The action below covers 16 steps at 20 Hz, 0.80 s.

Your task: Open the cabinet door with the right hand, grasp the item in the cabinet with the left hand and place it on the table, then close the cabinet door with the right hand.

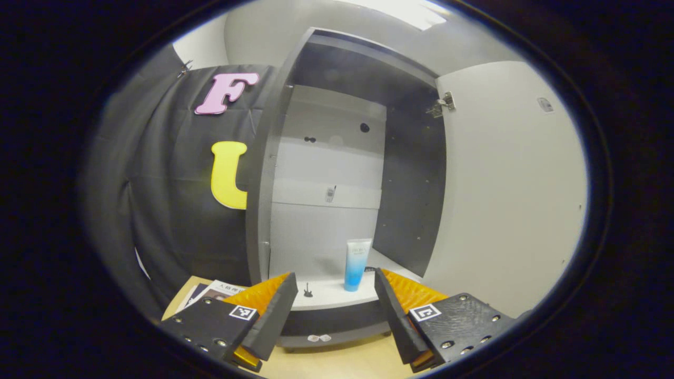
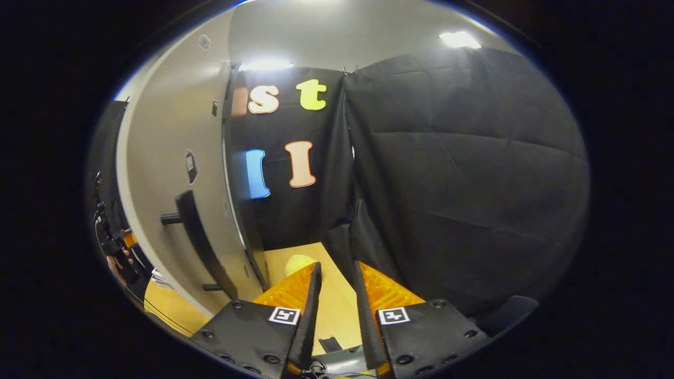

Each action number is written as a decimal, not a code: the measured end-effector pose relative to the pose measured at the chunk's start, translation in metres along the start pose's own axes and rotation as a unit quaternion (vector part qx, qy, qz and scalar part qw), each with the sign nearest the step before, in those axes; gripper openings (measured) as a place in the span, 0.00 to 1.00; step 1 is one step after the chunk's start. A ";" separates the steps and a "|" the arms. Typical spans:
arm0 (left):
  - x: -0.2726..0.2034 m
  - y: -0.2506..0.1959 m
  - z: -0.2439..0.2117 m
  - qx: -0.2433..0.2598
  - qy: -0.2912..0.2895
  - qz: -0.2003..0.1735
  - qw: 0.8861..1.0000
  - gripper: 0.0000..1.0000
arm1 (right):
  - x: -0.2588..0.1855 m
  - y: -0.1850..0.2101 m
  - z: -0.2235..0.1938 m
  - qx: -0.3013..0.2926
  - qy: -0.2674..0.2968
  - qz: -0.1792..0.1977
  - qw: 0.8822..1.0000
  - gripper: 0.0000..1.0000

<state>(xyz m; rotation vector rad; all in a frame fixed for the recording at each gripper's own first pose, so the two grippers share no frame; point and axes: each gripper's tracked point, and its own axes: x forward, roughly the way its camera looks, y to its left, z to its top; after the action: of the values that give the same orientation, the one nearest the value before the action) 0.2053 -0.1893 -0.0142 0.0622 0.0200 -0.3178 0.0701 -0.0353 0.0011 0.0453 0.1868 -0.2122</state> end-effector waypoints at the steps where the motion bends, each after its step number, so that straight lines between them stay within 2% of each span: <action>1: 0.011 -0.004 -0.005 0.000 0.003 0.003 1.000 0.85 | 0.012 0.001 0.001 0.007 -0.001 0.005 1.000 0.51; 3: 0.032 -0.015 -0.007 -0.005 0.005 0.002 1.000 0.85 | 0.038 -0.006 0.003 0.007 -0.009 0.005 1.000 0.88; 4: 0.042 -0.019 -0.007 -0.003 0.008 0.003 1.000 0.85 | 0.049 -0.011 0.005 0.002 -0.016 -0.001 1.000 0.99; 5: 0.053 -0.021 -0.009 0.003 0.011 0.006 1.000 0.89 | 0.059 -0.014 0.006 -0.002 -0.021 -0.003 1.000 0.99; 6: 0.064 -0.024 -0.010 0.010 0.013 0.010 1.000 0.85 | 0.067 -0.017 0.008 -0.001 -0.025 -0.004 1.000 0.99; 8: 0.085 -0.031 -0.015 0.018 0.017 0.016 1.000 0.85 | 0.087 -0.022 0.011 0.012 -0.028 0.003 1.000 0.99; 9: 0.095 -0.035 -0.019 0.019 0.019 0.018 0.999 0.85 | 0.096 -0.023 0.013 0.022 -0.029 0.010 0.999 0.94; 11: 0.110 -0.041 -0.028 0.017 0.024 0.026 0.999 0.85 | 0.113 -0.032 0.013 0.033 -0.028 0.015 0.999 1.00; 13: 0.122 -0.043 -0.038 0.022 0.031 0.041 0.998 0.85 | 0.128 -0.051 0.010 0.027 -0.024 -0.002 0.999 0.99; 14: 0.128 -0.044 -0.041 0.027 0.034 0.048 0.998 0.84 | 0.134 -0.060 0.008 0.021 -0.018 -0.009 1.000 0.94; 15: 0.133 -0.045 -0.044 0.032 0.036 0.055 0.997 0.84 | 0.137 -0.066 0.005 0.016 -0.012 -0.014 1.000 0.98; 16: 0.139 -0.045 -0.046 0.036 0.036 0.060 0.997 0.84 | 0.141 -0.071 0.005 0.014 -0.012 -0.016 1.000 0.98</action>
<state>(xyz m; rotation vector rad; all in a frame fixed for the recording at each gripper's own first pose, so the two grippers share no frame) 0.3230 -0.2723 -0.0663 0.1453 0.0767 -0.1951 0.1910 -0.1336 -0.0226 0.0681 0.1611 -0.2479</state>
